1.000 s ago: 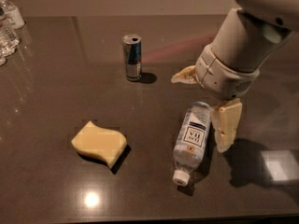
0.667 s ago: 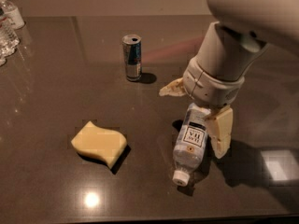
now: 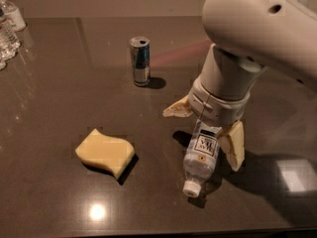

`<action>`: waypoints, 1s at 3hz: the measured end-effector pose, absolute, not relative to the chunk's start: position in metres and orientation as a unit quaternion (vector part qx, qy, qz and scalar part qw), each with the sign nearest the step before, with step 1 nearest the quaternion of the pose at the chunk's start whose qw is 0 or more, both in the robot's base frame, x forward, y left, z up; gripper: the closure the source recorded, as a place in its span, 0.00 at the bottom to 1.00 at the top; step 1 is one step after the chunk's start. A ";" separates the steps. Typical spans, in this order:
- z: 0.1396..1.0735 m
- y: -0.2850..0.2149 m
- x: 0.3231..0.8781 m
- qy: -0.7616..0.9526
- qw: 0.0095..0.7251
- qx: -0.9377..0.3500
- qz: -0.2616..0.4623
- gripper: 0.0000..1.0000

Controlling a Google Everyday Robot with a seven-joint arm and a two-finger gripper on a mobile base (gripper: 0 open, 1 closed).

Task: Move blue plastic bottle near redbull can

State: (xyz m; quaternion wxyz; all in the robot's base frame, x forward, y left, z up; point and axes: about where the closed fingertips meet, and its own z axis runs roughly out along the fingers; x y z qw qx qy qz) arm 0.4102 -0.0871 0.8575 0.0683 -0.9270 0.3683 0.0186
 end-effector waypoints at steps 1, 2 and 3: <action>0.850 -0.095 0.414 0.346 0.057 -0.937 0.000 0.00; 0.847 -0.104 0.419 0.336 0.044 -0.941 -0.011 0.18; 0.848 -0.111 0.424 0.331 0.032 -0.943 -0.017 0.41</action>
Offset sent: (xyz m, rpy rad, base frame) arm 0.0147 -0.0305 -0.0153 -0.1108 -0.0433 0.0899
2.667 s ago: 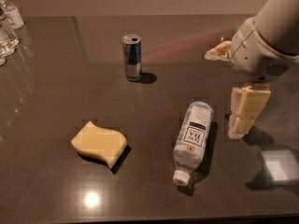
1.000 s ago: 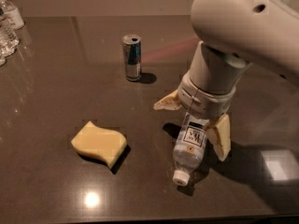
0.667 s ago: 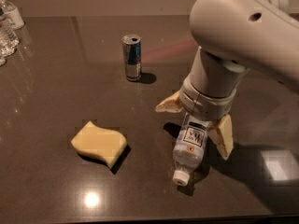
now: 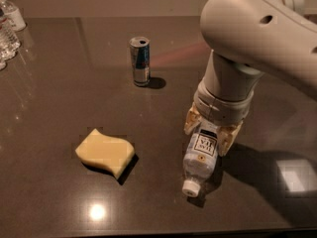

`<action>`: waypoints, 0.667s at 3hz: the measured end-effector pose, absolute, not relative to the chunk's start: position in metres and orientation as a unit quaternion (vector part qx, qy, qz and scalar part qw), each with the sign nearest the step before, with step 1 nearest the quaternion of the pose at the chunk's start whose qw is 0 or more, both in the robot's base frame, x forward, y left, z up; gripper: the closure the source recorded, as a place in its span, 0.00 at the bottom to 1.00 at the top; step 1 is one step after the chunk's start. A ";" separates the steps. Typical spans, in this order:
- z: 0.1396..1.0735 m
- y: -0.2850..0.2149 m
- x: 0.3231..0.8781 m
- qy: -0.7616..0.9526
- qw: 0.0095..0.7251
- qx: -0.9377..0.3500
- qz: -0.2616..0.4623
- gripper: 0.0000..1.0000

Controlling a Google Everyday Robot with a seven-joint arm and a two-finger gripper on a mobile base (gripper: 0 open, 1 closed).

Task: Move blue plastic bottle near redbull can

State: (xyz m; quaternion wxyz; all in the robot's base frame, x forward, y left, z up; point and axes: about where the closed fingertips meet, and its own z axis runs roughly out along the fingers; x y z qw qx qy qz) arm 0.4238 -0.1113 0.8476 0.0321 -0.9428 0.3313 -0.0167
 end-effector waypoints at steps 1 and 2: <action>0.851 -0.118 0.431 0.335 0.025 -0.941 -0.027 0.64; 0.859 -0.122 0.448 0.353 0.032 -0.934 -0.047 0.87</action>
Offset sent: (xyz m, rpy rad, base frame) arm 0.0496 -0.0176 0.0229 -0.0150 -0.1117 -0.1191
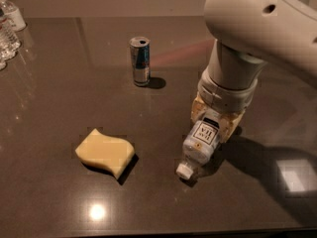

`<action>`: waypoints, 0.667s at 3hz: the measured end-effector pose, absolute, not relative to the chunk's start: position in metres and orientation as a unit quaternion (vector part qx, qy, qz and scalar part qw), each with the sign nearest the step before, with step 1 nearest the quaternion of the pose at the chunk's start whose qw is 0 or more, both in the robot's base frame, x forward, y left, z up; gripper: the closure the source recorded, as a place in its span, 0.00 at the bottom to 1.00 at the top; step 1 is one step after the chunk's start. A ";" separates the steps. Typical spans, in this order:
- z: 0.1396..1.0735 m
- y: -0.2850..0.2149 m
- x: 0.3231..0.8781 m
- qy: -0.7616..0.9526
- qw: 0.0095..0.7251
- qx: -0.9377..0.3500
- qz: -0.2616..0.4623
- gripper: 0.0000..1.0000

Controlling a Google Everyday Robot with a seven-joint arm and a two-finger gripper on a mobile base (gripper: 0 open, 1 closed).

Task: Move blue plastic bottle near redbull can

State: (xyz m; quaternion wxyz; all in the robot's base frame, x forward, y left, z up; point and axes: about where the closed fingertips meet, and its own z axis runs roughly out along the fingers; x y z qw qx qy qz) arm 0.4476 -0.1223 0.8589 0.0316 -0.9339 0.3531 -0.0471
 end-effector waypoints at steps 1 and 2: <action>0.869 -0.121 0.479 0.393 0.051 -0.917 -0.053 1.00; 0.876 -0.116 0.512 0.436 0.071 -0.895 -0.052 1.00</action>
Offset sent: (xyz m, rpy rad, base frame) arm 0.1108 0.0115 0.0248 0.1389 -0.0410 -0.3155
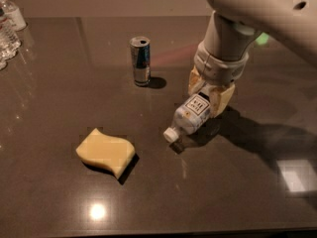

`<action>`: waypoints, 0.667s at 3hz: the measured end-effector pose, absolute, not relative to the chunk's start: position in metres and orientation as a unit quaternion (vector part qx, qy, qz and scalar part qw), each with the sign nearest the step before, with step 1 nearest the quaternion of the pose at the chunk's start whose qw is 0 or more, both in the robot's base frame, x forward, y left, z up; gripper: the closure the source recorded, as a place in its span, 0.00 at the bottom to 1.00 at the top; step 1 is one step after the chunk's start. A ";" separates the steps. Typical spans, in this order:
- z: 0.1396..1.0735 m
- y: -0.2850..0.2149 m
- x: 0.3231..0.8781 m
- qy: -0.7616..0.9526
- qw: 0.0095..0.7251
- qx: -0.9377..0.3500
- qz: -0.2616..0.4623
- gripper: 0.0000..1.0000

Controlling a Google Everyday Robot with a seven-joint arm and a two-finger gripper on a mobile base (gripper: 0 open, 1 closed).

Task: Move blue plastic bottle near redbull can

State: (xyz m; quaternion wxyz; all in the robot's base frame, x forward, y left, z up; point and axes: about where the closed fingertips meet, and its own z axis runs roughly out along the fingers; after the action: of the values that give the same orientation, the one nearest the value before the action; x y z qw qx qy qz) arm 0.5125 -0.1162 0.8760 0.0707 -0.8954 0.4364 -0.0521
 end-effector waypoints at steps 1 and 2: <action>0.880 -0.109 0.549 0.478 0.091 -0.873 -0.040 1.00; 0.881 -0.100 0.577 0.505 0.107 -0.856 -0.026 1.00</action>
Offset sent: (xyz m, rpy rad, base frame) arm 0.1069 0.0298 0.0061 0.1642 0.0538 -0.2356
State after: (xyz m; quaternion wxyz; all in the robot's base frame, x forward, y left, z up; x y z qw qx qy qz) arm 0.5775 -0.0997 0.8808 0.1068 -0.8562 0.5049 -0.0258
